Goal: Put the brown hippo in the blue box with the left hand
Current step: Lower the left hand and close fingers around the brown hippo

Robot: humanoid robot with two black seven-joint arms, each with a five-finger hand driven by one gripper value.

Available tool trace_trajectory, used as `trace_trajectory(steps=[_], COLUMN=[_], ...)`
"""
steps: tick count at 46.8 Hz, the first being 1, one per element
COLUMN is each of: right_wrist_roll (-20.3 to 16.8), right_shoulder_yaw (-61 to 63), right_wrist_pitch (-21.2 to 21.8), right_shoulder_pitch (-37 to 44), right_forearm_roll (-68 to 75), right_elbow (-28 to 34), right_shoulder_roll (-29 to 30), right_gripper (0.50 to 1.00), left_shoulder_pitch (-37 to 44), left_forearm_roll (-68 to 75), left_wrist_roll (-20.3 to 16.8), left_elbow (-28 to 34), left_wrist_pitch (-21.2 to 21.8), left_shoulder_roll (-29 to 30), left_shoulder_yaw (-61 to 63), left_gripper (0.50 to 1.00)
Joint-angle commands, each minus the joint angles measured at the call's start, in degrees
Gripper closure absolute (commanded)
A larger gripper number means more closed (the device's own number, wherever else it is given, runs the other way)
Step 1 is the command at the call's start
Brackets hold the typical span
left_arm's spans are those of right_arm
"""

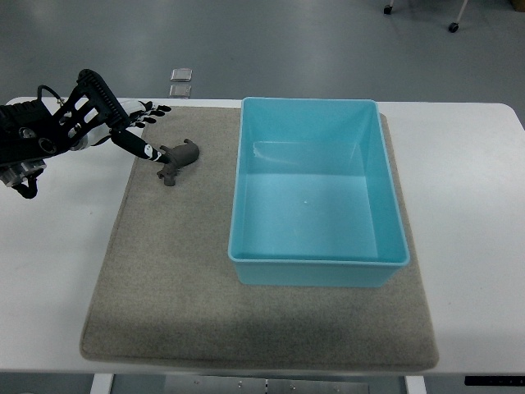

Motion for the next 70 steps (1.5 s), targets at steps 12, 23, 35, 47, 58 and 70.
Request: trace_trajectory(steps=[12, 23, 35, 47, 58, 70], right_wrist_roll=[0.00, 0.00, 0.00, 0.00, 0.00, 0.00], right_shoulder_yaw=[-0.05, -0.05, 0.03, -0.05, 0.03, 0.03], right_wrist_pitch=[0.00, 0.00, 0.00, 0.00, 0.00, 0.00], right_shoulder_pitch=[0.00, 0.00, 0.00, 0.00, 0.00, 0.00], right_forearm_roll=[0.00, 0.00, 0.00, 0.00, 0.00, 0.00], right_elbow=[0.00, 0.00, 0.00, 0.00, 0.00, 0.00], right_shoulder_roll=[0.00, 0.00, 0.00, 0.00, 0.00, 0.00], right_gripper=[0.564, 0.564, 0.564, 0.564, 0.564, 0.564], left_shoulder_pitch=[-0.46, -0.37, -0.37, -0.28, -0.46, -0.37], left_forearm_roll=[0.00, 0.00, 0.00, 1.67, 2.11, 2.11], left_wrist_roll=[0.00, 0.00, 0.17, 3.25, 3.34, 3.34], left_elbow=[-1.09, -1.00, -0.74, -0.65, -0.65, -0.47], left_wrist_pitch=[-0.53, 0.09, 0.35, 0.35, 0.35, 0.35], left_shoulder_roll=[-0.21, -1.61, -1.70, -2.23, -2.23, -2.93], left_shoulder_yaw=[-0.04, -0.04, 0.05, 0.14, 0.14, 0.23], left_gripper=[0.521, 0.527, 0.557, 0.589, 0.589, 0.604])
